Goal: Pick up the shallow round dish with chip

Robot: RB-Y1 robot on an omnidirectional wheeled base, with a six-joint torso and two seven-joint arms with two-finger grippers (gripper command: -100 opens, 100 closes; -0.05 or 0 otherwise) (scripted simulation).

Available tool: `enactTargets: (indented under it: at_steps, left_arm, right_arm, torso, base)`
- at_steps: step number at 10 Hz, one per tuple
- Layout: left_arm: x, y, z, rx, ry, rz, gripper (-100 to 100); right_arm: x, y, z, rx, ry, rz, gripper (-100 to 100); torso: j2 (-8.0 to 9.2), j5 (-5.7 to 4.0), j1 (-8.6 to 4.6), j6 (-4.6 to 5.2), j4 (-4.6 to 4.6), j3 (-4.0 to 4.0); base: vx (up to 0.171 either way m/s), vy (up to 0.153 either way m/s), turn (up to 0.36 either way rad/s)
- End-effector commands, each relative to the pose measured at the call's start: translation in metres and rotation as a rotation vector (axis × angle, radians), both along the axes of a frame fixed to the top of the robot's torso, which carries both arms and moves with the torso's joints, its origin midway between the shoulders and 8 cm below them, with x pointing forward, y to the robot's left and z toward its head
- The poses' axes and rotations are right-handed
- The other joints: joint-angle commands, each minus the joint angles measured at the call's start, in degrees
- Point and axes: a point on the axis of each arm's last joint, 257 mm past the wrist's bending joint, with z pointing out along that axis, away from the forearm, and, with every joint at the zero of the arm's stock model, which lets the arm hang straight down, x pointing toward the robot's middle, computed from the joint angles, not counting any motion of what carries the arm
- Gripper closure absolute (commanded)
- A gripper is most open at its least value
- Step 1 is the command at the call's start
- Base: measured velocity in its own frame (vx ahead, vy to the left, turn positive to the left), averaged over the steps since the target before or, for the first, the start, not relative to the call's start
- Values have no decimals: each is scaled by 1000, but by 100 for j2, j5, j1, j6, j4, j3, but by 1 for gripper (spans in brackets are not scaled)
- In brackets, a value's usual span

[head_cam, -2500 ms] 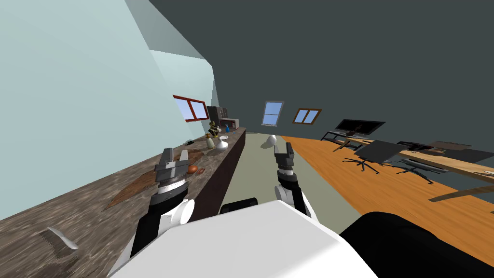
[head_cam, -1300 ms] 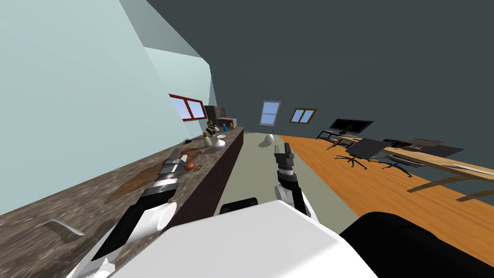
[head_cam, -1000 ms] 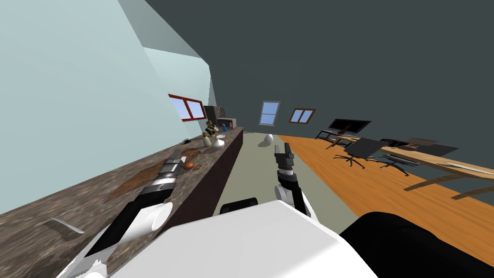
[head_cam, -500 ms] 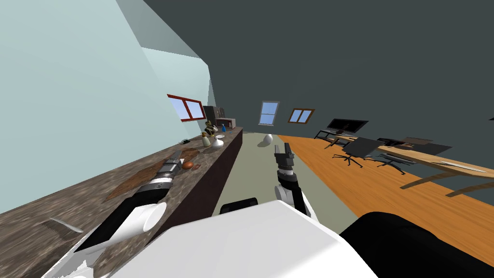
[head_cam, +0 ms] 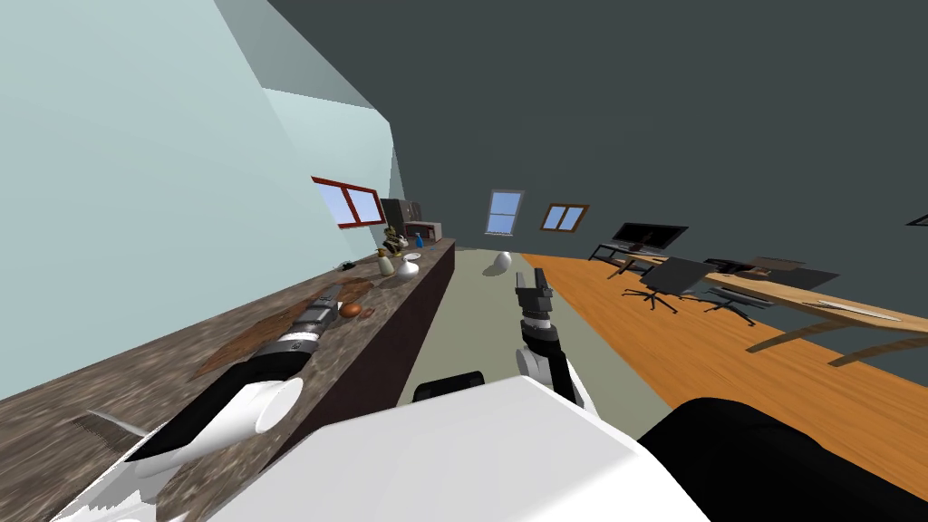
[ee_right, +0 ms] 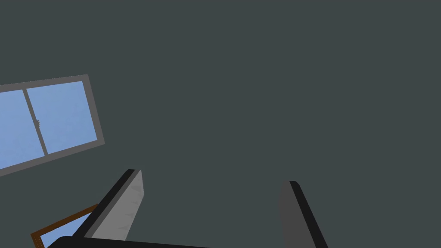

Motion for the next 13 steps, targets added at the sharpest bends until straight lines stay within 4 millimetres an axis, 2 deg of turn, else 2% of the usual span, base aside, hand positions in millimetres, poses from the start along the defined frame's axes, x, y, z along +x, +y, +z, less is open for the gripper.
enactTargets:
  at_steps: [1,2,3,5,6,8,9,13]
  left_arm:
    - [2,7,-9,2,46,9,-100]
    - [2,8,-12,0,60,11,-100]
    - [3,18,-16,10,94,20,-100]
    - [3,19,-25,4,130,24,-100]
    - [4,29,-29,11,166,32,-100]
    - [3,30,-39,5,202,36,-100]
    - [3,39,-43,10,239,41,-100]
    - [1,48,-61,4,327,50,-100]
  right_arm:
    - [0,0,0,0,0,0,0]
    - [0,0,0,0,0,0,0]
    - [0,0,0,0,0,0,0]
    - [0,0,0,0,0,0,0]
    - [0,0,0,0,0,0,0]
    - [0,0,0,0,0,0,0]
    - [0,0,0,0,0,0,0]
    - [0,0,0,0,0,0,0]
  torso:
    - [0,0,0,0,0,0]
    - [-2,0,1,0,0,-1]
    - [-2,1,4,0,-1,-1]
    - [-4,1,3,0,-1,-2]
    - [-3,1,4,0,-1,-2]
    - [-5,1,3,0,-1,-3]
    - [-5,1,4,0,-1,-3]
    - [-10,1,5,0,-2,-5]
  base:
    - [-1,-21,-7]
    - [0,-8,1]
    - [5,-13,-16]
    - [1,-11,-4]
    - [4,-13,-16]
    - [7,-12,-3]
    - [17,-17,-15]
    - [17,-10,-5]
